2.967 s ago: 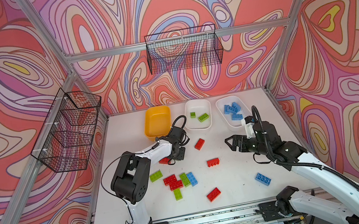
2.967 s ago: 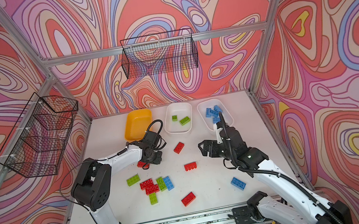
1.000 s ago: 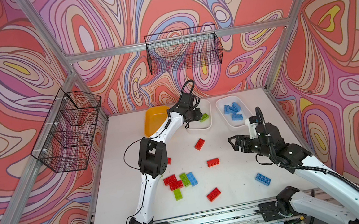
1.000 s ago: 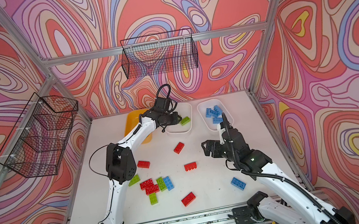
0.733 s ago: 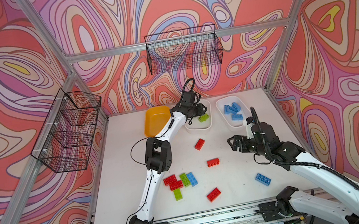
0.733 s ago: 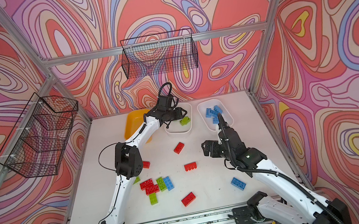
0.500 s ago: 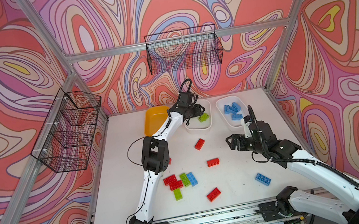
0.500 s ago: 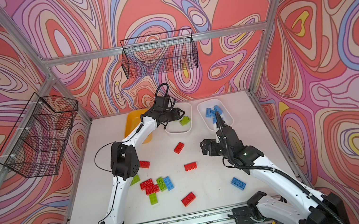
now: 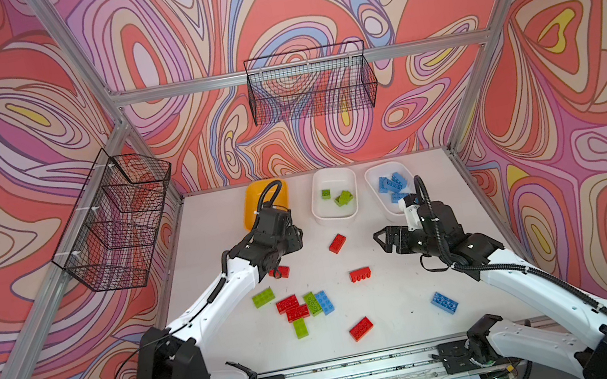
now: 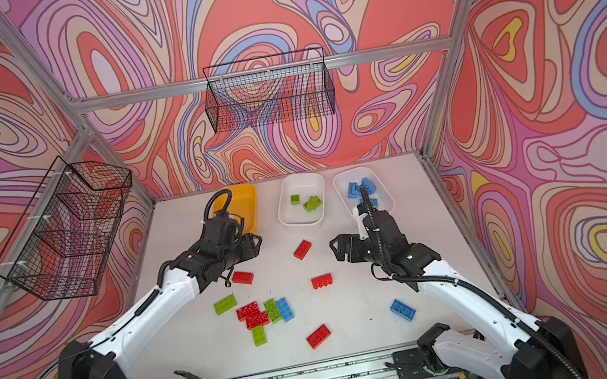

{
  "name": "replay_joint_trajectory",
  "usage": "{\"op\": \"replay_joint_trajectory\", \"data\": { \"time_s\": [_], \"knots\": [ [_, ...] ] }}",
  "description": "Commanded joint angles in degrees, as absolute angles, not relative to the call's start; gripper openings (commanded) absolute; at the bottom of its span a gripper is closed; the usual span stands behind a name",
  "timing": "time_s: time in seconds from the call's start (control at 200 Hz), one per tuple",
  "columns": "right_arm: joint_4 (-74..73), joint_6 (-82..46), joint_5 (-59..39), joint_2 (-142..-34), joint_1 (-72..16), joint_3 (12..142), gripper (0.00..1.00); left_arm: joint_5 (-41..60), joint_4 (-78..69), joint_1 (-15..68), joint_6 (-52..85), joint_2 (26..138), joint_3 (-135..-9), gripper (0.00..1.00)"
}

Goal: Sort the legos into containers by color
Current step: 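Reach the left gripper down and grasp a lime-green 2x4 brick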

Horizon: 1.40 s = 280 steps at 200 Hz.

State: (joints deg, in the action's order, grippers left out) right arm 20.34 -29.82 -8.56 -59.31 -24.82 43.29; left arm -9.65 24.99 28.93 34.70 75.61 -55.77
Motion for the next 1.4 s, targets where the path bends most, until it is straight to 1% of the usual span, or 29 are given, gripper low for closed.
{"op": "replay_joint_trajectory", "data": {
  "time_s": [0.0,0.13,0.19,0.386,0.526,0.861,1.037,1.222,1.397],
  "knots": [
    [18.89,-29.73,-10.44,-59.07,-25.15,44.61,0.98,-16.04,32.77,29.18,41.66,69.33,-47.6,0.71],
    [18.45,-30.16,-11.1,-58.38,-25.21,43.97,0.98,-18.33,34.47,29.18,46.01,62.31,-40.61,0.79],
    [18.59,-30.31,-11.51,-58.04,-25.31,43.78,0.98,-18.82,35.41,29.18,46.65,61.51,-39.49,0.79],
    [20.07,-30.4,-10.84,-55.85,-25.31,42.91,0.98,-20.83,38.89,29.12,47.18,64.81,-40.07,0.82],
    [20.51,-30.33,-10.37,-54.93,-25.25,42.69,0.98,-20.85,37.3,28.38,48.4,67.4,-39.07,0.83],
    [20.56,-29.18,-9.38,-55.18,-25.23,41.54,0.98,-16.11,32.51,22.77,48.17,73.13,-37.2,0.77],
    [19.61,-28.8,-9.06,-56.06,-25.28,40.67,0.98,-14.3,30.38,21.19,47.2,75.96,-37.09,0.74],
    [19.34,-28.22,-8.6,-56.82,-25.29,40.45,0.98,-13.3,29.39,20.37,46.67,78.28,-37.0,0.67],
    [19.27,-27.93,-7.98,-56.78,-25.3,40.1,0.98,-12.93,28.83,19.79,46.33,79.31,-36.91,0.66]
  ]
}}
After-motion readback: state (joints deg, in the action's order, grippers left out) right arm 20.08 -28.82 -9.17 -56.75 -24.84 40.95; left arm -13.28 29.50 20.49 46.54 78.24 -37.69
